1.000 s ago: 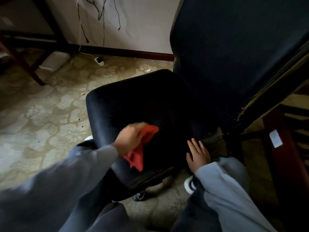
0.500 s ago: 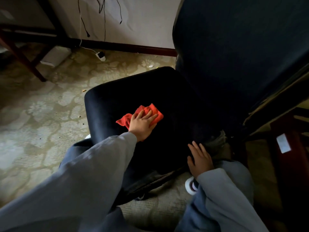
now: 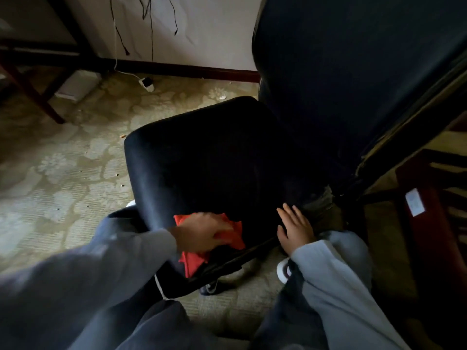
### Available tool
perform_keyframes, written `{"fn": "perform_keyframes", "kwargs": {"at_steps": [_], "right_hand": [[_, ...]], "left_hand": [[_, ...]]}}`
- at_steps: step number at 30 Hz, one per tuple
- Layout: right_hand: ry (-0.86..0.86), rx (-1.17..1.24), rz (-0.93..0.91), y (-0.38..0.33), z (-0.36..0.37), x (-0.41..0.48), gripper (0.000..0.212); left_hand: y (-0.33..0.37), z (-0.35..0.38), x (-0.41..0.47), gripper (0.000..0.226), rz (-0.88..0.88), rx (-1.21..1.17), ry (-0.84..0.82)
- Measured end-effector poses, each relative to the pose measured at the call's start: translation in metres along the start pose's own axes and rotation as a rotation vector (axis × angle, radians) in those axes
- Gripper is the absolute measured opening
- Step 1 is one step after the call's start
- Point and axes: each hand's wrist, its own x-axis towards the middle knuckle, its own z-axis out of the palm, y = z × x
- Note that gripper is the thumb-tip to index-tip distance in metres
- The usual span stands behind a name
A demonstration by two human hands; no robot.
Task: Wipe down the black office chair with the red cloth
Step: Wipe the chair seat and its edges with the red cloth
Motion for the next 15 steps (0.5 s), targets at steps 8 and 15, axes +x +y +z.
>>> {"fn": "perform_keyframes", "kwargs": {"at_steps": [8,15], "right_hand": [[0.059,0.153,-0.026,0.011,0.0,0.006,0.08],[0.1,0.113,-0.04,0.01,-0.007,0.013,0.058]], "left_hand": [[-0.013,-0.072,0.104,0.036,-0.436,-0.346,0.553],[-0.001,-0.032,0.169,0.051,-0.399,0.119,0.304]]}}
